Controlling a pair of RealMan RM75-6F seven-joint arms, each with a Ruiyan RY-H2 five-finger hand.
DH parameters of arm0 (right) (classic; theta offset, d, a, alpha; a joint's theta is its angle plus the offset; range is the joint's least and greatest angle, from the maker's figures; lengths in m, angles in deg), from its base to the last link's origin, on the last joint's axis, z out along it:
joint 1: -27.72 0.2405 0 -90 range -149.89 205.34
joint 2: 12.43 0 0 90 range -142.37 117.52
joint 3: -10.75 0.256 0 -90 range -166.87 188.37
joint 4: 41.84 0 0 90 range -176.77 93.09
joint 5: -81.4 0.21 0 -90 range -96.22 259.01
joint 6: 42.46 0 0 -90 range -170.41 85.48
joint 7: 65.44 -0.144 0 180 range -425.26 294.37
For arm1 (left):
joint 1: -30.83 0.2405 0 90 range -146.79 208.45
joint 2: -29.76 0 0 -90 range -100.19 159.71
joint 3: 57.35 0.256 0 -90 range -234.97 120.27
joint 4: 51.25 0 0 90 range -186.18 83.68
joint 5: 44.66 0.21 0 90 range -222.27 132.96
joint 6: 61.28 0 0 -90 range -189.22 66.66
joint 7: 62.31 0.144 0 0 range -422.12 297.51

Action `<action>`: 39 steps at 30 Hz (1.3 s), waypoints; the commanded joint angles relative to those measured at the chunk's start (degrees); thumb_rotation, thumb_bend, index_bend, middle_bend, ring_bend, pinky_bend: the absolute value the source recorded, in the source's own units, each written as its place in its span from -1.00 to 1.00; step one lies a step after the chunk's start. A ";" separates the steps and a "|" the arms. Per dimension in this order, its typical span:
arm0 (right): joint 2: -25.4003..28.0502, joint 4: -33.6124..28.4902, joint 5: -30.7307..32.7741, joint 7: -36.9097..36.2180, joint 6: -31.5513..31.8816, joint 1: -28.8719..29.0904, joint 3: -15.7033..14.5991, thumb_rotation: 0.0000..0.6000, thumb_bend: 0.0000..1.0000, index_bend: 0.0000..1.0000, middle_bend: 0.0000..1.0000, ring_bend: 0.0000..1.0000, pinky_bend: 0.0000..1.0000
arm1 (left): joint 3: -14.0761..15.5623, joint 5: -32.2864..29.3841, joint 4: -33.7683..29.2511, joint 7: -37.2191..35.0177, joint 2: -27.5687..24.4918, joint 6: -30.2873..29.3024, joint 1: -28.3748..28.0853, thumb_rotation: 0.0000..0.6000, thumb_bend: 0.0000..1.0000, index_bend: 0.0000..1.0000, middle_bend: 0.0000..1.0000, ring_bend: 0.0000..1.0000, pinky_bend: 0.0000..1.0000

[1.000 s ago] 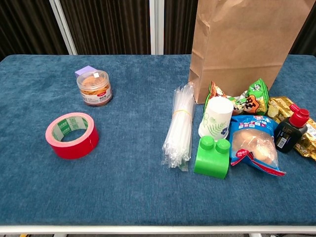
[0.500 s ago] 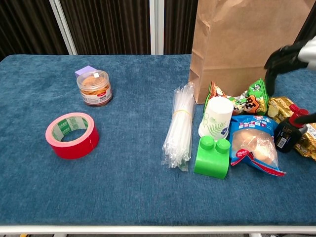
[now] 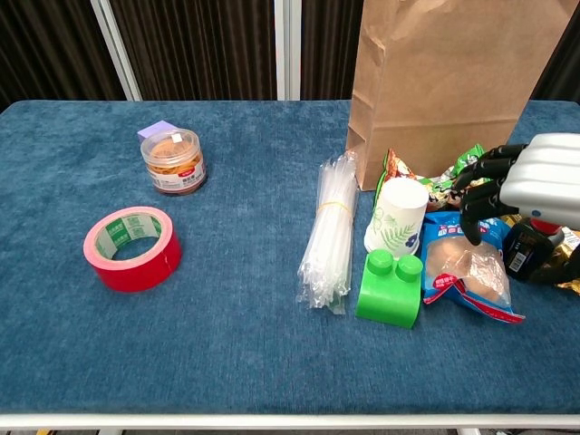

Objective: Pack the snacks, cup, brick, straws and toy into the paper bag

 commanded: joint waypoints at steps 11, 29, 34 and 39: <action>-5.07 6.47 -0.38 3.26 0.97 -0.40 -0.91 1.00 -1.00 -0.29 -0.47 -0.82 -0.72 | -0.47 0.61 4.23 -0.18 2.33 -2.13 0.49 1.00 -0.63 -0.77 -0.79 -0.98 -0.73; -11.83 17.18 -0.40 -1.29 3.13 -0.33 -2.10 1.00 -1.00 -0.44 -0.60 -0.91 -0.79 | -0.73 0.93 7.65 -1.90 3.63 -3.33 0.72 1.00 -0.63 -0.77 -0.79 -0.98 -0.73; -13.71 19.56 -0.26 -1.09 3.87 -0.59 -2.25 1.00 -1.00 -0.44 -0.57 -0.91 -0.74 | -0.71 1.01 8.39 -2.38 4.03 -3.54 0.79 1.00 -0.63 -0.77 -0.79 -0.98 -0.73; -16.43 23.18 -0.63 -1.59 6.31 -1.01 -1.99 1.00 -1.00 -0.36 -0.45 -0.78 -0.58 | -0.89 0.93 9.31 -3.16 4.46 -3.95 0.91 1.00 -0.63 -0.77 -0.79 -0.98 -0.73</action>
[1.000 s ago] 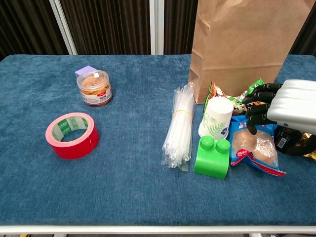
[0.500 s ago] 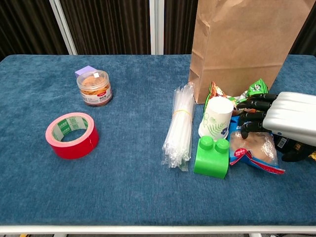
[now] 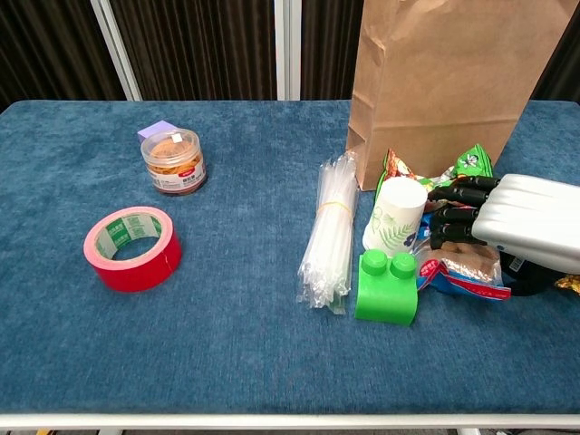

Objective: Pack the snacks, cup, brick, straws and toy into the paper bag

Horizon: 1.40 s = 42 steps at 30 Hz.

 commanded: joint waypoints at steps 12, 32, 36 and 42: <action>-7.52 11.78 -2.47 -6.32 8.84 -0.78 -0.24 1.00 -0.67 0.46 0.08 -0.12 0.15 | -0.31 -0.03 2.50 -2.22 1.14 -0.90 0.23 1.00 -0.63 -0.77 -0.79 -0.98 -0.73; -3.02 7.57 -4.95 -8.77 19.92 -0.45 0.80 1.00 -0.30 0.87 0.39 0.20 0.45 | -0.48 0.68 1.13 -3.29 0.71 -1.94 -0.02 1.00 -0.63 -0.77 -0.79 -0.98 -0.73; 0.68 2.13 -5.72 -6.49 21.96 -0.48 1.54 1.00 -0.28 0.87 0.39 0.21 0.46 | -0.50 0.83 0.37 -2.88 0.38 -2.02 -0.13 1.00 -0.63 -0.77 -0.79 -0.98 -0.73; 6.63 -8.02 -7.05 -2.34 24.88 0.37 4.54 1.00 -0.28 0.88 0.40 0.22 0.46 | -0.64 0.95 -0.79 -2.09 -0.24 -2.19 -0.29 1.00 -0.63 -0.77 -0.79 -0.98 -0.73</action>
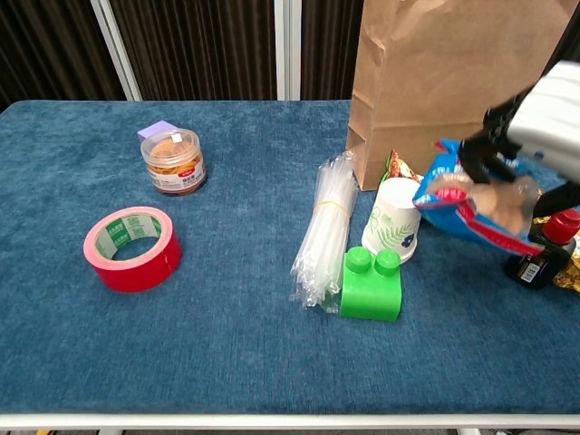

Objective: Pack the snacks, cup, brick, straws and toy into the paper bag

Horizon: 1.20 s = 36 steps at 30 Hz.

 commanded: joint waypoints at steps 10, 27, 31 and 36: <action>15.44 -24.25 0.84 11.08 2.60 4.02 13.24 1.00 -0.28 0.89 0.41 0.23 0.47 | 0.00 0.30 -1.65 1.43 -0.54 0.26 -0.45 1.00 -0.63 -0.77 -0.79 -0.98 -0.73; 12.68 -19.46 24.60 18.61 -6.56 12.11 29.06 1.00 -0.28 0.89 0.41 0.23 0.48 | -0.12 -0.11 -1.43 1.24 -0.57 0.55 -0.51 1.00 -0.63 -0.77 -0.79 -0.98 -0.73; 11.32 -17.56 30.42 21.47 -8.41 13.68 31.15 1.00 -0.28 0.89 0.41 0.22 0.48 | -0.19 -0.17 -1.34 1.01 -0.53 0.38 -0.46 1.00 -0.63 -0.77 -0.79 -0.98 -0.73; 9.61 -17.48 38.20 23.23 -10.76 13.79 31.38 1.00 -0.28 0.86 0.41 0.22 0.48 | 0.19 0.01 -1.10 0.51 -0.38 0.80 -0.49 1.00 -0.63 -0.77 -0.79 -0.98 -0.73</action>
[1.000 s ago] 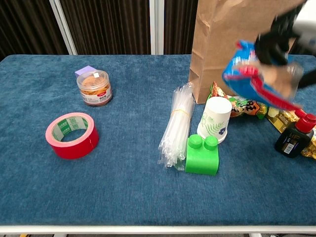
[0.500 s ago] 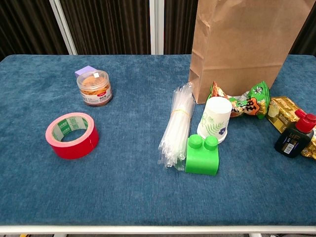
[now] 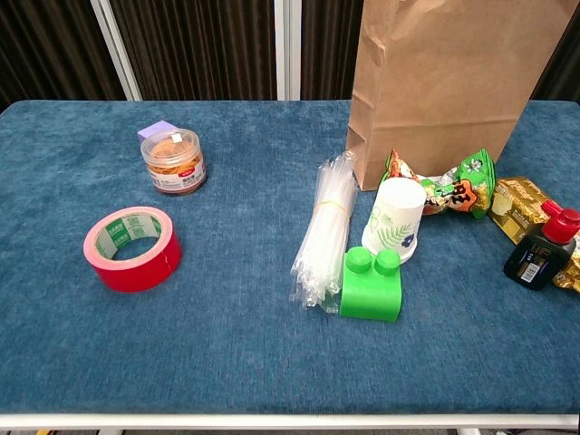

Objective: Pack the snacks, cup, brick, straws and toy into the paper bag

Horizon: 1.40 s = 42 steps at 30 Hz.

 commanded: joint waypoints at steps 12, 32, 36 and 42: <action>-8.13 10.00 12.17 -1.72 -4.56 4.15 0.64 1.00 -0.26 0.85 0.41 0.22 0.48 | 0.23 0.33 0.02 -0.47 -0.24 -0.10 -0.06 1.00 -0.63 -0.77 -0.79 -0.98 -0.73; -14.02 18.58 11.61 -7.50 -6.50 7.21 -2.69 1.00 -0.52 0.76 0.39 0.17 0.40 | -0.31 0.10 3.72 -3.84 1.31 -1.18 0.07 1.00 -0.63 -0.77 -0.79 -0.98 -0.73; -11.58 16.21 11.54 -8.74 -8.31 6.57 -3.36 1.00 -0.96 0.55 0.25 -0.01 0.20 | -0.33 0.20 3.56 -3.67 1.34 -1.23 -0.05 1.00 -0.63 -0.77 -0.79 -0.98 -0.73; -8.78 13.29 11.69 -9.61 -9.47 5.81 -3.83 1.00 -1.00 0.27 0.05 -0.23 -0.05 | -0.32 0.39 3.07 -3.11 1.31 -1.29 -0.21 1.00 -0.63 -0.77 -0.79 -0.98 -0.73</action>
